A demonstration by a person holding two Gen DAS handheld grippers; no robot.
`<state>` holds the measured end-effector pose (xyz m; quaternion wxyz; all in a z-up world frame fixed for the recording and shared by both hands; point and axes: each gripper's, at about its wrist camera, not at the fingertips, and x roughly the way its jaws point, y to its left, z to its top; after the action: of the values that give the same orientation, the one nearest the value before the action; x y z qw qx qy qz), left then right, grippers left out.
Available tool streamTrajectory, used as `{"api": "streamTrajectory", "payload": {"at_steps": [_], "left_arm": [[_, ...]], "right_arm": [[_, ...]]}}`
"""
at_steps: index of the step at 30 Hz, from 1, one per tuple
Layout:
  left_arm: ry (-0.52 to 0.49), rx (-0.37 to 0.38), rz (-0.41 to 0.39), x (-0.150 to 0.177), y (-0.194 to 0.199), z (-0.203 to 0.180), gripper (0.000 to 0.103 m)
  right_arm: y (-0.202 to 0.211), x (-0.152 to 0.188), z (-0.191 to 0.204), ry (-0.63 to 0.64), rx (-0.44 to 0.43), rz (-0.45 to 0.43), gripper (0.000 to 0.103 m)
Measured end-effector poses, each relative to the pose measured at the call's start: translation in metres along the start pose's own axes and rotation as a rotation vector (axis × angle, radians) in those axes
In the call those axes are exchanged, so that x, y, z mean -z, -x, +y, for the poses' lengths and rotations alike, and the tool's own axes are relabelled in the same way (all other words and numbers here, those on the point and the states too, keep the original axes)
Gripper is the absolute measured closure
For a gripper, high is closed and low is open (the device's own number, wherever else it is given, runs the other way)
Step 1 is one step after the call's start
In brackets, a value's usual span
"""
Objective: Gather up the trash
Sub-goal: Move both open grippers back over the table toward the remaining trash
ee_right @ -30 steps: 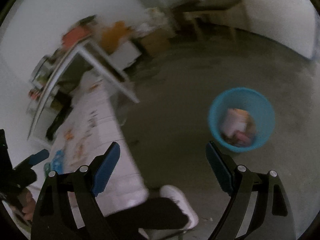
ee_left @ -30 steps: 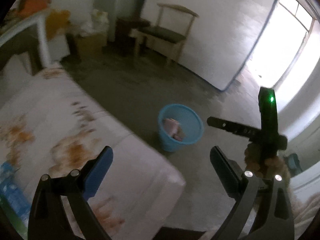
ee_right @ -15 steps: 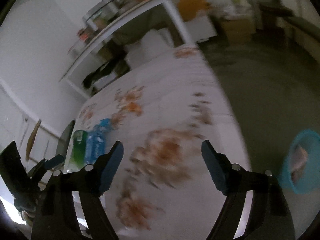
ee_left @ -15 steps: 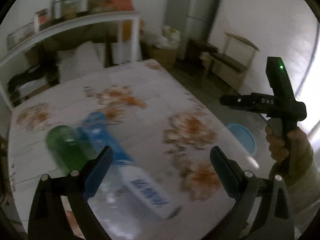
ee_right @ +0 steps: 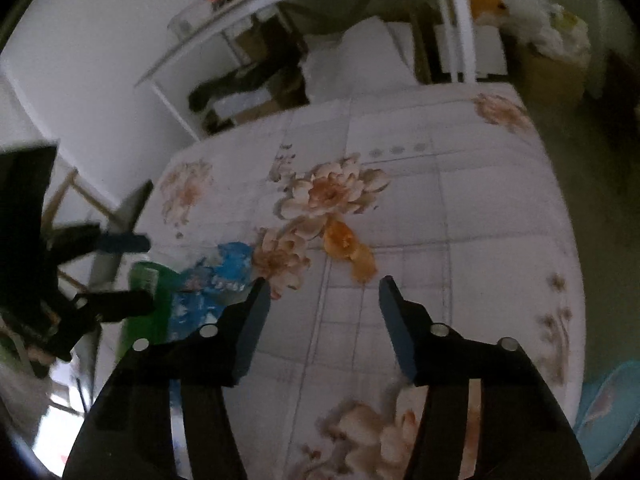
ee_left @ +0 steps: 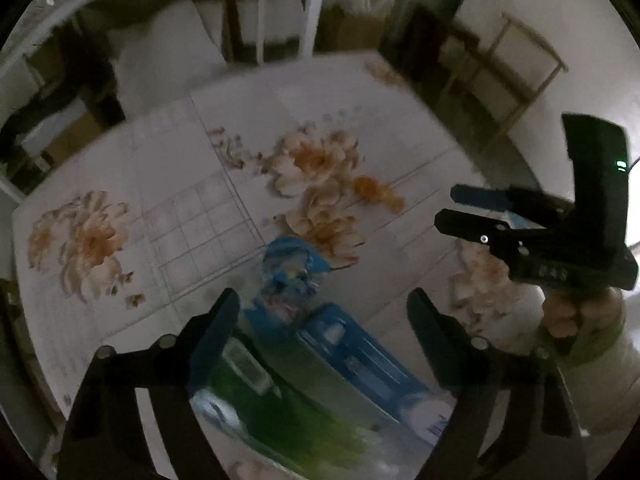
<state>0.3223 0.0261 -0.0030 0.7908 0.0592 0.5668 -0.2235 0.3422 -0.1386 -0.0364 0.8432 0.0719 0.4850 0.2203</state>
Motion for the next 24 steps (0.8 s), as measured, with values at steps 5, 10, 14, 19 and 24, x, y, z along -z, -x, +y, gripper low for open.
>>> {"api": "streamTrajectory", "payload": {"at_steps": [5,10,14,19,24], "left_arm": [[-0.035,-0.044,0.147,-0.018,-0.039,0.008,0.03],[-0.065,-0.08,0.272,-0.024,-0.068,0.009,0.043],[-0.06,-0.098,0.319,-0.027,-0.082,0.012,0.057],[-0.051,-0.087,0.303,-0.041,-0.086,0.012,0.071],[-0.052,-0.094,0.214,-0.055,-0.075,-0.001,0.076]], "right_arm": [[-0.032,-0.011,0.009,0.107,0.071,0.058,0.065],[-0.052,-0.013,0.006,0.141,0.112,0.096,0.079],[-0.062,-0.008,0.001,0.142,0.127,0.12,0.097],[-0.056,-0.005,-0.011,0.105,0.124,0.109,0.103],[-0.037,0.006,-0.029,0.035,0.11,0.1,0.103]]}}
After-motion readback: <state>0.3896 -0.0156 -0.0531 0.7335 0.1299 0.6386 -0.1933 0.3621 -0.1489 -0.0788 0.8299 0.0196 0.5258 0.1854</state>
